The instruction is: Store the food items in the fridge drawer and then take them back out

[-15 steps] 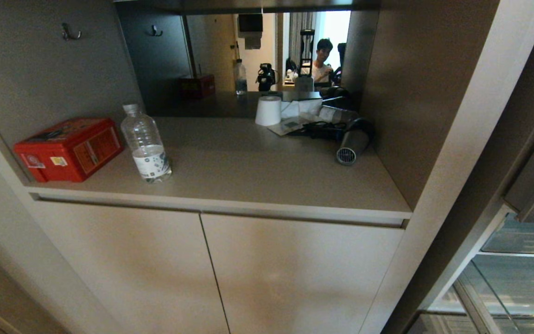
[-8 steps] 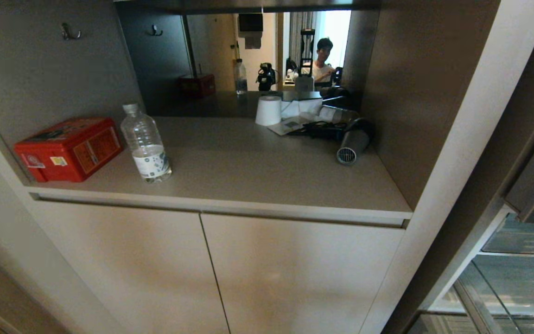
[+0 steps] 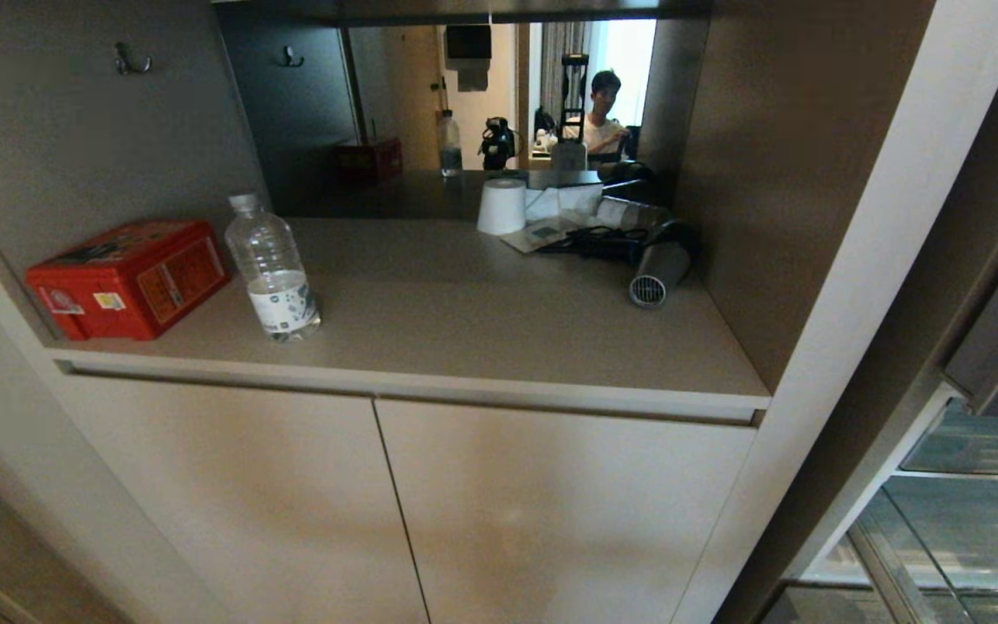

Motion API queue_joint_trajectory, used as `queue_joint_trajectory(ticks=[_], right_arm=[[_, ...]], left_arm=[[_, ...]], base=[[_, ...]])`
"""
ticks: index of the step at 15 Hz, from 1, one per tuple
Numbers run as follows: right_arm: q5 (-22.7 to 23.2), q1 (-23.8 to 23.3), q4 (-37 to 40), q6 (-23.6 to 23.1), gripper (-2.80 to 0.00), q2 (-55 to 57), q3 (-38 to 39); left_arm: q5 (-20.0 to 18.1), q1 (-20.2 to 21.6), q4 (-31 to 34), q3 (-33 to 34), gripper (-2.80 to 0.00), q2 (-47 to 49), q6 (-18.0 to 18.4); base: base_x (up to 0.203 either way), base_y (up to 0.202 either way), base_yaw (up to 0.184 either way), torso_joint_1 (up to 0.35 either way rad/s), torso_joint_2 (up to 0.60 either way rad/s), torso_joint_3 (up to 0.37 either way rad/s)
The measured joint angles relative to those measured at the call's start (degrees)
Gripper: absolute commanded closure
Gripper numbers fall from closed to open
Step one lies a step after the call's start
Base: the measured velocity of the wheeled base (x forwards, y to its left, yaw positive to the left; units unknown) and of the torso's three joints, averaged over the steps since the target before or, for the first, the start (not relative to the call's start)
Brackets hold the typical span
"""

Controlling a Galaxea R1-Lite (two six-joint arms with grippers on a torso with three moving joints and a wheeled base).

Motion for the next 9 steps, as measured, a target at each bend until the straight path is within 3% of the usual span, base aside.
queue_joint_trajectory(ticks=[2, 3, 9], right_arm=[[0.01, -0.08, 0.02, -0.19, 0.00, 1.40, -1.14], [-0.01, -0.10, 0.00, -0.19, -2.80, 2.01, -1.50], [-0.06, -0.61, -0.02, -0.22, -2.80, 5.40, -3.87]], left_arm=[[0.00, 0.00, 0.00, 0.00, 0.00, 0.00, 0.00], [0.00, 0.00, -0.01, 0.00, 0.00, 0.00, 0.00], [0.00, 0.00, 0.00, 0.00, 0.00, 0.00, 0.00]], base=[[0.000, 0.000, 0.000, 0.000, 0.00, 0.000], [0.000, 0.000, 0.000, 0.000, 0.00, 0.000], [0.000, 0.000, 0.000, 0.000, 0.00, 0.000]])
